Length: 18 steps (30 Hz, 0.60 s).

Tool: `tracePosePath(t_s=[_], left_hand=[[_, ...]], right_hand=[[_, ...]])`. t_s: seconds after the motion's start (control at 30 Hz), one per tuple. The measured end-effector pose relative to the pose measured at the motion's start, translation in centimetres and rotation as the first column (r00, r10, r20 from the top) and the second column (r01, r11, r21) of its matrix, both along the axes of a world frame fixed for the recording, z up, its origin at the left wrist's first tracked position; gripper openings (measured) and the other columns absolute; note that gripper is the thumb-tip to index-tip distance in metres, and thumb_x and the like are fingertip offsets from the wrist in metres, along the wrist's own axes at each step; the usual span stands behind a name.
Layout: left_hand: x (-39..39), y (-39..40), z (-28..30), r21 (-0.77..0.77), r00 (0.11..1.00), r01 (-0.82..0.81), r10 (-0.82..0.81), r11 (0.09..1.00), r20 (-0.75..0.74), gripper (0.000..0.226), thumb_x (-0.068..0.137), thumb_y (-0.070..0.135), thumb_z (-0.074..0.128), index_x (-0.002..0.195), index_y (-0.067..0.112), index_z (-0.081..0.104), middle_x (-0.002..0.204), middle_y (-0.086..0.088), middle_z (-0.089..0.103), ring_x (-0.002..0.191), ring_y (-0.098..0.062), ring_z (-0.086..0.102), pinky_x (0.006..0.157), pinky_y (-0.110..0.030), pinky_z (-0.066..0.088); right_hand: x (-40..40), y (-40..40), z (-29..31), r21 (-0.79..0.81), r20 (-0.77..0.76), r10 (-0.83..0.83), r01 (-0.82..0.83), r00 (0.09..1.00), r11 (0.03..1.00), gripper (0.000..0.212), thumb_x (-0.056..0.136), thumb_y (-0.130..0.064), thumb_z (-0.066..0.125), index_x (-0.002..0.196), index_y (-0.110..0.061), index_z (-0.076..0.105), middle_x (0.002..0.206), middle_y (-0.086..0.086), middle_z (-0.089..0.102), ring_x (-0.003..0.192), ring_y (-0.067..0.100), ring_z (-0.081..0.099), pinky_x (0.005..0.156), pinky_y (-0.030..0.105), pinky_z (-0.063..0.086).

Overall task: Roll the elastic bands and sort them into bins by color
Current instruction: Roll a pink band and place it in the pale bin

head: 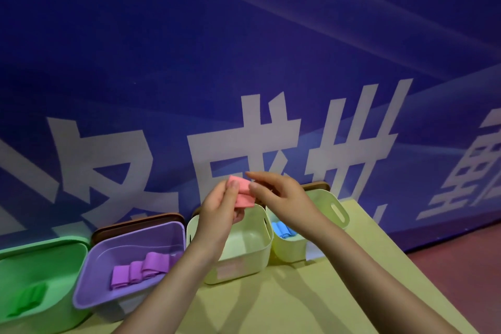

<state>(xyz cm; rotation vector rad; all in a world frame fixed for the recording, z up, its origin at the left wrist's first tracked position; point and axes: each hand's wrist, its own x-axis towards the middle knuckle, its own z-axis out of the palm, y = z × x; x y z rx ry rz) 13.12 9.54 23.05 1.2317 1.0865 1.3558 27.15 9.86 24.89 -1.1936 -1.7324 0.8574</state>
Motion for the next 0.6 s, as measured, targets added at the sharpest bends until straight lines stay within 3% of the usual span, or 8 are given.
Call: tracePosePath(t_s=[0.13,0.3,0.37,0.43,0.6], left_hand=[[0.9,-0.1,-0.6,0.034,0.997,-0.012,0.015,0.999,-0.074,0.029,0.099,0.023,0.045,0.098,0.001,0.063,0.067,-0.006,0.051,0.048,-0.003,0.042,0.044,-0.015,0.034],[1.5,0.0,-0.7,-0.120,0.990,0.043,-0.026,0.992,0.138,0.033,0.085,0.036,0.056,0.079,0.005,0.062,0.055,-0.002,0.049,0.045,-0.009,0.039,0.043,-0.018,0.031],[1.7,-0.2,-0.8,-0.144,0.989,0.067,-0.047,0.987,0.139,0.035,0.088,0.036,0.054,0.072,0.006,0.062,0.053,-0.001,0.052,0.047,-0.010,0.042,0.046,-0.021,0.033],[1.6,-0.4,-1.0,-0.137,0.989,0.086,-0.068,0.987,0.131,0.037,0.090,0.035,0.052,0.069,0.007,0.063,0.055,-0.003,0.054,0.048,-0.012,0.044,0.049,-0.023,0.035],[0.9,-0.9,-1.9,-0.107,0.991,0.072,-0.059,0.992,0.120,0.025,0.088,0.028,0.054,0.077,0.006,0.060,0.060,-0.002,0.050,0.051,-0.011,0.042,0.048,-0.019,0.035]], right_hand=[[0.8,-0.1,-0.6,-0.050,-0.095,0.022,-0.027,0.995,0.998,0.014,0.091,-0.017,0.062,0.098,-0.011,0.072,0.080,0.007,0.070,0.069,0.006,0.061,0.068,0.022,0.049],[1.3,-0.2,-1.0,-0.103,-0.305,0.011,-0.044,0.952,0.994,0.015,0.085,-0.019,0.069,0.092,-0.006,0.071,0.074,0.005,0.065,0.067,0.009,0.057,0.066,0.021,0.047],[1.4,-0.2,-1.2,-0.146,-0.367,0.005,-0.064,0.930,0.987,0.020,0.079,-0.025,0.069,0.087,-0.007,0.070,0.072,0.003,0.065,0.067,0.011,0.057,0.066,0.023,0.047],[1.3,-0.2,-1.5,-0.195,-0.434,0.004,-0.099,0.901,0.976,0.011,0.083,-0.016,0.068,0.084,-0.005,0.068,0.068,0.003,0.063,0.063,0.012,0.056,0.067,0.026,0.047],[0.5,-0.1,-2.8,-0.308,-0.560,-0.033,-0.172,0.828,0.936,0.011,0.079,-0.015,0.068,0.081,-0.004,0.067,0.064,0.006,0.059,0.056,0.011,0.051,0.061,0.021,0.044]])
